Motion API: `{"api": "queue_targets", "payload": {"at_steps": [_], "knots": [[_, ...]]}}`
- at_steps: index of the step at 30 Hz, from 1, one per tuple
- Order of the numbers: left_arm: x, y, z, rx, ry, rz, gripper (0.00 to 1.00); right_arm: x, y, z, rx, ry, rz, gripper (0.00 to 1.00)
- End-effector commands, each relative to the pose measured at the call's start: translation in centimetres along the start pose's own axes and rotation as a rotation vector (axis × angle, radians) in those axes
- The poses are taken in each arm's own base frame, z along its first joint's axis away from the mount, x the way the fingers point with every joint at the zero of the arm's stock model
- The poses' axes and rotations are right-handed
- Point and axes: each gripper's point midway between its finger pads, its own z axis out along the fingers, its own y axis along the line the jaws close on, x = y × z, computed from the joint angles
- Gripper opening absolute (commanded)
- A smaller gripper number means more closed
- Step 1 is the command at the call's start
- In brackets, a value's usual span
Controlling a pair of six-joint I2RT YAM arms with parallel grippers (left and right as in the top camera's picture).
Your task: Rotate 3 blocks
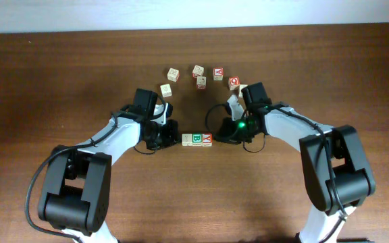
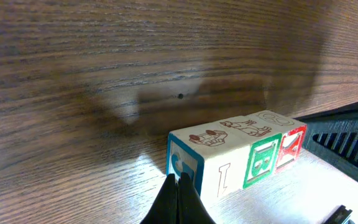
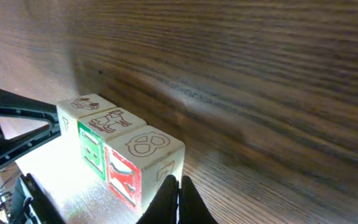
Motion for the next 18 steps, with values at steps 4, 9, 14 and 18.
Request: {"api": "queue_targets", "payload": {"at_steps": [4, 9, 14, 18], "knots": [[0.6, 0.1, 0.4, 0.011, 0.022, 0.014, 0.0, 1.0, 1.1, 1.0, -0.028, 0.035, -0.017, 0.04], [0.6, 0.1, 0.4, 0.011, 0.022, 0.014, 0.0, 0.9, 1.5, 1.0, -0.05, 0.031, -0.027, 0.04], [0.6, 0.1, 0.4, 0.011, 0.022, 0.014, 0.0, 0.6, 2.1, 0.6, -0.057, 0.018, -0.044, 0.04], [0.6, 0.1, 0.4, 0.011, 0.022, 0.014, 0.0, 0.5, 3.7, 0.1, -0.065, -0.002, -0.093, 0.04]]}}
